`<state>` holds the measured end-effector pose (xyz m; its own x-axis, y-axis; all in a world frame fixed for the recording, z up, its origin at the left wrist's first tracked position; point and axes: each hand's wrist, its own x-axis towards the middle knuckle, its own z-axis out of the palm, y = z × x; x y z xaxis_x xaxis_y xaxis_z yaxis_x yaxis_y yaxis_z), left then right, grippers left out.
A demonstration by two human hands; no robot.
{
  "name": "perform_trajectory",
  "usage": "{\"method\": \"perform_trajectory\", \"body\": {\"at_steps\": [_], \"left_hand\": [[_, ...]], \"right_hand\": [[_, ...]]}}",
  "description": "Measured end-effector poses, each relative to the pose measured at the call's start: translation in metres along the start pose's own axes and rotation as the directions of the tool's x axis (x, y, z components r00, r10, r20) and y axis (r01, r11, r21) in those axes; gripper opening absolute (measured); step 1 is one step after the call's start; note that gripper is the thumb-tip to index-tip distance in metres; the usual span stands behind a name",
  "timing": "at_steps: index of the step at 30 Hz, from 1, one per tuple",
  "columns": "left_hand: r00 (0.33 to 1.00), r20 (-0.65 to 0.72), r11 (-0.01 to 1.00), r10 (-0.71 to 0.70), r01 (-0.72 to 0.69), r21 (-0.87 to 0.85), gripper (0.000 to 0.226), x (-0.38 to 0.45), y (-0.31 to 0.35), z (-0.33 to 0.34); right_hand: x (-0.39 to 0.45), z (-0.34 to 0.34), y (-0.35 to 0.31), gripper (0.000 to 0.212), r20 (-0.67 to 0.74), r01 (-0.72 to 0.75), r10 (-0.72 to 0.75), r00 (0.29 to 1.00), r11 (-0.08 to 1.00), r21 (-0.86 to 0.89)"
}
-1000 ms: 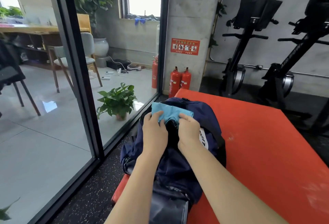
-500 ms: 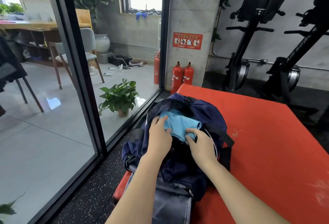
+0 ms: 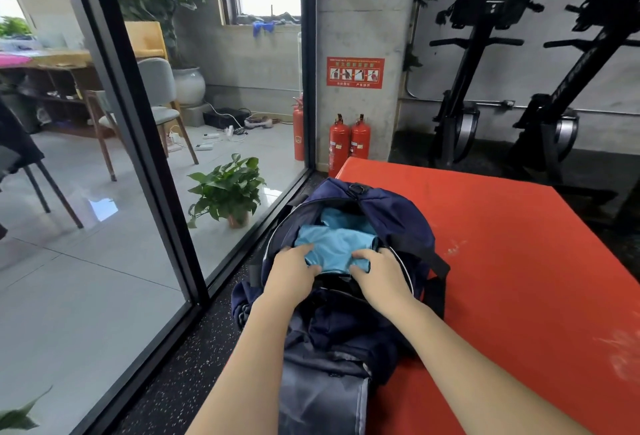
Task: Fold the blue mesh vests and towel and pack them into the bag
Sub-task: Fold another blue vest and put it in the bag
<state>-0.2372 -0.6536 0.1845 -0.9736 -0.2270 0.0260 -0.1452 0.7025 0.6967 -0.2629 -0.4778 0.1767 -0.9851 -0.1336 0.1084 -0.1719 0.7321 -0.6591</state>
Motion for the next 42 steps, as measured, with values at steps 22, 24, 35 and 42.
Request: {"method": "perform_trajectory", "body": {"at_steps": [22, 24, 35, 42], "left_hand": [[0.925, -0.148, 0.931, 0.349, -0.36, -0.061, 0.039, -0.118, 0.125, 0.061], [0.916, -0.131, 0.915, 0.379, -0.392, -0.097, 0.036, -0.137, 0.147, 0.082], [0.735, 0.309, 0.797, 0.604, -0.547, -0.256, 0.036, -0.261, 0.275, 0.234], [0.527, 0.572, 0.729, 0.628, -0.656, -0.196, 0.037, -0.336, 0.337, 0.344]], "right_hand": [[-0.143, -0.14, 0.086, 0.02, -0.185, 0.057, -0.014, 0.983, 0.973, 0.225], [-0.166, -0.161, 0.113, 0.019, -0.199, 0.009, 0.035, 0.979, 0.976, 0.217], [-0.3, -0.263, 0.263, 0.017, -0.365, -0.261, 0.309, 0.878, 0.949, 0.176], [-0.377, -0.285, 0.357, 0.015, -0.406, -0.428, 0.488, 0.773, 0.873, 0.234]]}}
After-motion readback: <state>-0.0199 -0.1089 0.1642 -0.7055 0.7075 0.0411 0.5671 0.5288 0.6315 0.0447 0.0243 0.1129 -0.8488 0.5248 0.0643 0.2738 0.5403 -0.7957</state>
